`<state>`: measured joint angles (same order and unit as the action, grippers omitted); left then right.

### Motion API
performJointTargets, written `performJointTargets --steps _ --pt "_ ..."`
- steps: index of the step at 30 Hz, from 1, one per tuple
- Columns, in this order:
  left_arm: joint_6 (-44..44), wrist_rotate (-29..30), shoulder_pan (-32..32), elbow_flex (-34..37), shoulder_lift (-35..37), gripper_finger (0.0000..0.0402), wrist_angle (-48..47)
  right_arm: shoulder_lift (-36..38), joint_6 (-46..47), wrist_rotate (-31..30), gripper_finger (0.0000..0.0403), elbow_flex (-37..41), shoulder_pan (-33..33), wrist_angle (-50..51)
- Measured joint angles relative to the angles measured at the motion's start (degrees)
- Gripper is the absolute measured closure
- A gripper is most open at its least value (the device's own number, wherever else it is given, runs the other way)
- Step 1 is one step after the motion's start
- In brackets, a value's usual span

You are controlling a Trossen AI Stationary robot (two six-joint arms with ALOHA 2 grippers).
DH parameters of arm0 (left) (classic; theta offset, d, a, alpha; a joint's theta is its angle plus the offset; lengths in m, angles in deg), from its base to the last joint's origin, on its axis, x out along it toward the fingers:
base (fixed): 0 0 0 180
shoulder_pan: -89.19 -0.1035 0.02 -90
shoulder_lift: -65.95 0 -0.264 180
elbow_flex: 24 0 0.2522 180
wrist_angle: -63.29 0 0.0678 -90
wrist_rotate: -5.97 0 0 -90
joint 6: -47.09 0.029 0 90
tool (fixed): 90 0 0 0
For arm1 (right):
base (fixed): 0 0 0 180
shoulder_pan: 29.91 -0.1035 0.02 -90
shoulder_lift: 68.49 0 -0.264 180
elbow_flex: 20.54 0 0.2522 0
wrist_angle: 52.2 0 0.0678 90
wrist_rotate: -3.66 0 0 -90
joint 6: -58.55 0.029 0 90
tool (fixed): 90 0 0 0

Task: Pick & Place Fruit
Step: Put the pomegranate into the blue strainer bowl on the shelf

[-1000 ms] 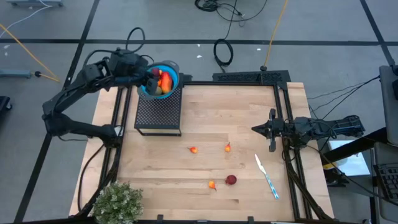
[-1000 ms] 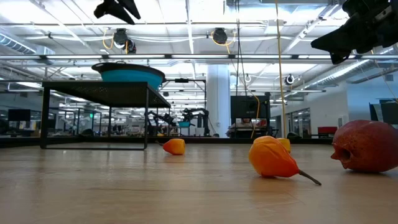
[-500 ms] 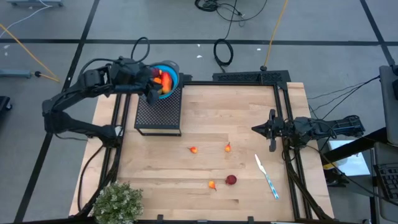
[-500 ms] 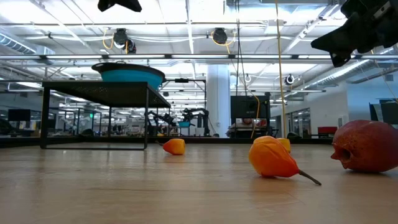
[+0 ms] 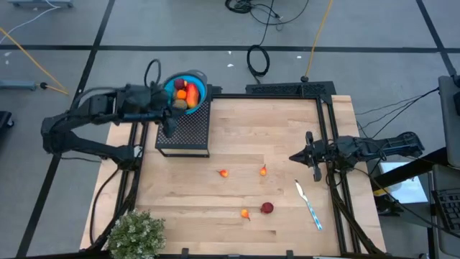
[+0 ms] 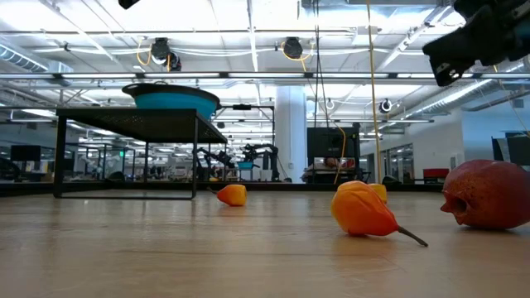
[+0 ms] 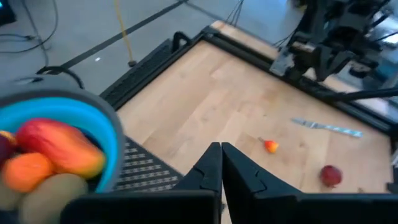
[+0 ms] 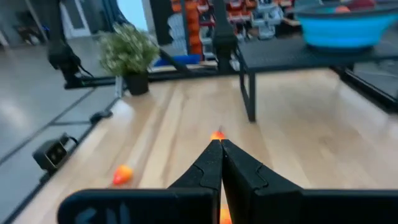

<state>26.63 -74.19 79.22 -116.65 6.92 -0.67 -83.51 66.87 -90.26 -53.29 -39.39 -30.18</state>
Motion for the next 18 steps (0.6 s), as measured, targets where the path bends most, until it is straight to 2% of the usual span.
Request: performJointTargets --steps 10,14,18 --pt "-3.9 7.7 13.2 20.6 12.6 0.0398 15.4 -11.7 0.0 7.1 0.0403 0.0 -0.2 -17.4" --pt "-2.5 10.4 17.7 26.5 16.5 0.0394 19.2 -17.1 0.0 7.1 0.0403 0.0 -2.2 -22.4" --pt "-2.4 13.3 21.1 31.4 20.2 0.0392 22.2 -22.6 0.0 7.0 0.0403 -2.9 -5.2 -23.4"
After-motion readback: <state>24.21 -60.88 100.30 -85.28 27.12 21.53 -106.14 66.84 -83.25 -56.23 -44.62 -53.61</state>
